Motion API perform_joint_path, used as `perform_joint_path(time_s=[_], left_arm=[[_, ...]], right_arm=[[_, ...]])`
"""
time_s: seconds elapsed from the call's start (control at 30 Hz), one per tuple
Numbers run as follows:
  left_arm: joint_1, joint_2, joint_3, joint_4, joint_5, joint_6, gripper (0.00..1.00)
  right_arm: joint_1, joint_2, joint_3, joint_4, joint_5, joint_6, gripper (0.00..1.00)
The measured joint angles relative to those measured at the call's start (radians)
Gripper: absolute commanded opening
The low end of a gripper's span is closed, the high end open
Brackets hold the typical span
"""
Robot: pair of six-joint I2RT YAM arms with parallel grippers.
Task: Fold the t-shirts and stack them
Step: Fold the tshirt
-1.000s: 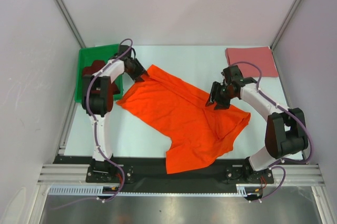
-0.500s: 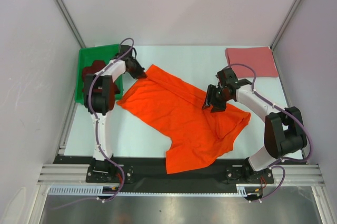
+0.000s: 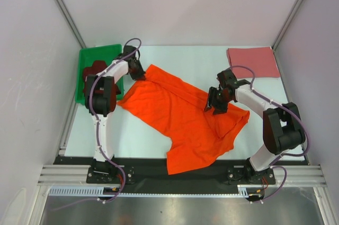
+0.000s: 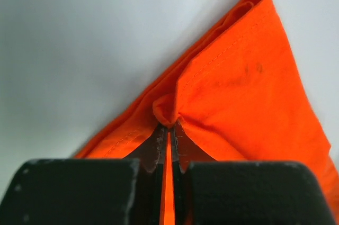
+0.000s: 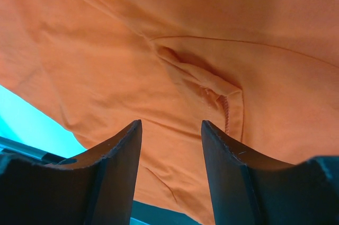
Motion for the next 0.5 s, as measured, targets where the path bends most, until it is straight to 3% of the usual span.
perform_joint_path(time_s=[0.17,0.5], left_arm=[[-0.001,-0.022,-0.039,0.015,-0.001,0.007,0.14],[-0.001,-0.023,-0.039,0.017,-0.002,0.008,0.18]], right_arm=[[0.000,0.032,0.017,-0.012,0.058,-0.004,0.53],[-0.013,0.097,0.050,-0.016,0.122,-0.056,0.47]])
